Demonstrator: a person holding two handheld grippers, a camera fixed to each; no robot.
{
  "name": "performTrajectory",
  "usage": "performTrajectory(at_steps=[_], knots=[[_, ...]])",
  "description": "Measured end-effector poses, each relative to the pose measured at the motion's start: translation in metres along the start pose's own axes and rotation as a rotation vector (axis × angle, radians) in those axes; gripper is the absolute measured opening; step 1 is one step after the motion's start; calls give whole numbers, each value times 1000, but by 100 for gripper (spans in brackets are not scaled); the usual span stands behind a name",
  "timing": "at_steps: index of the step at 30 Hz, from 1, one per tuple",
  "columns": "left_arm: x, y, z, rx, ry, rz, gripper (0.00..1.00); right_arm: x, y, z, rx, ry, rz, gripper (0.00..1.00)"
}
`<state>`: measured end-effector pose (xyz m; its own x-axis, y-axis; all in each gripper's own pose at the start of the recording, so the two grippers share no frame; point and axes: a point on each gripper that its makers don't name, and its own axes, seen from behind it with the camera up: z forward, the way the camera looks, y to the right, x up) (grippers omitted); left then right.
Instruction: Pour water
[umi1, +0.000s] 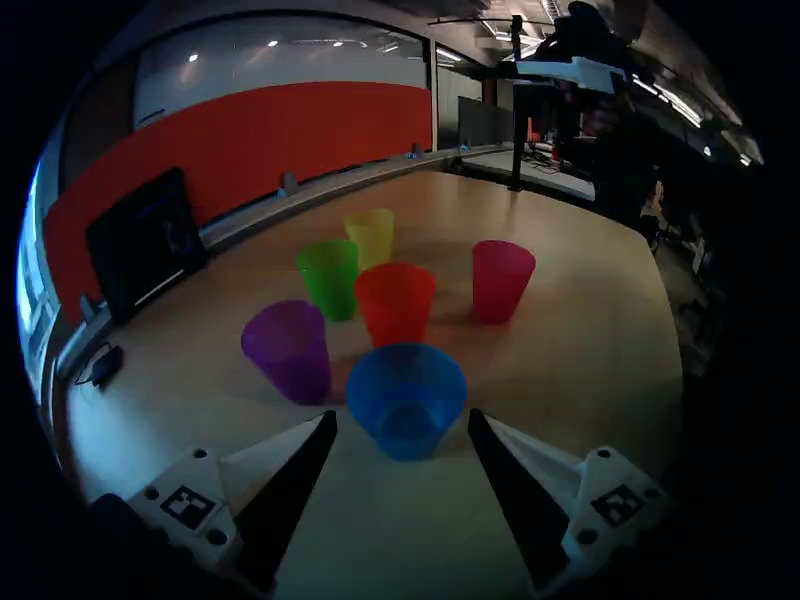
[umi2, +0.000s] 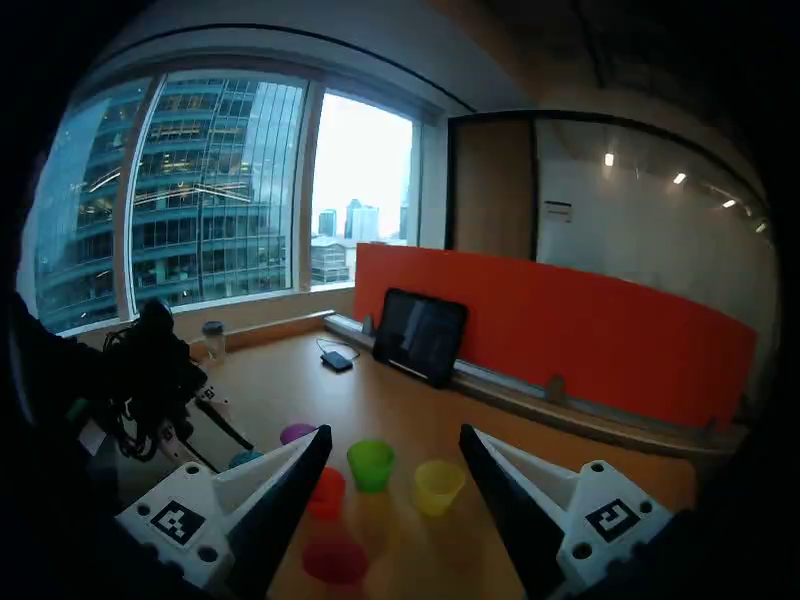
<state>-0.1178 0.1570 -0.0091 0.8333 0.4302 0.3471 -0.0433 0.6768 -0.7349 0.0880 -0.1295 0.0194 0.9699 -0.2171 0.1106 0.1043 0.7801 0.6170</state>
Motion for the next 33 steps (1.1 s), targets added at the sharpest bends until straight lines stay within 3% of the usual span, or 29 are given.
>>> performTrajectory(at_steps=[14, 30, 33], knots=[[4, 2, 25, -36, 0, -6, 98, -4, 0, 6, 0, -15, -15, 99], [2, 0, 38, -25, -27, 7, 97, -9, 6, 9, -7, -15, -5, 99], [0, 0, 40, -27, -35, 5, 89, -10, 7, 10, -8, -16, -4, 99]])
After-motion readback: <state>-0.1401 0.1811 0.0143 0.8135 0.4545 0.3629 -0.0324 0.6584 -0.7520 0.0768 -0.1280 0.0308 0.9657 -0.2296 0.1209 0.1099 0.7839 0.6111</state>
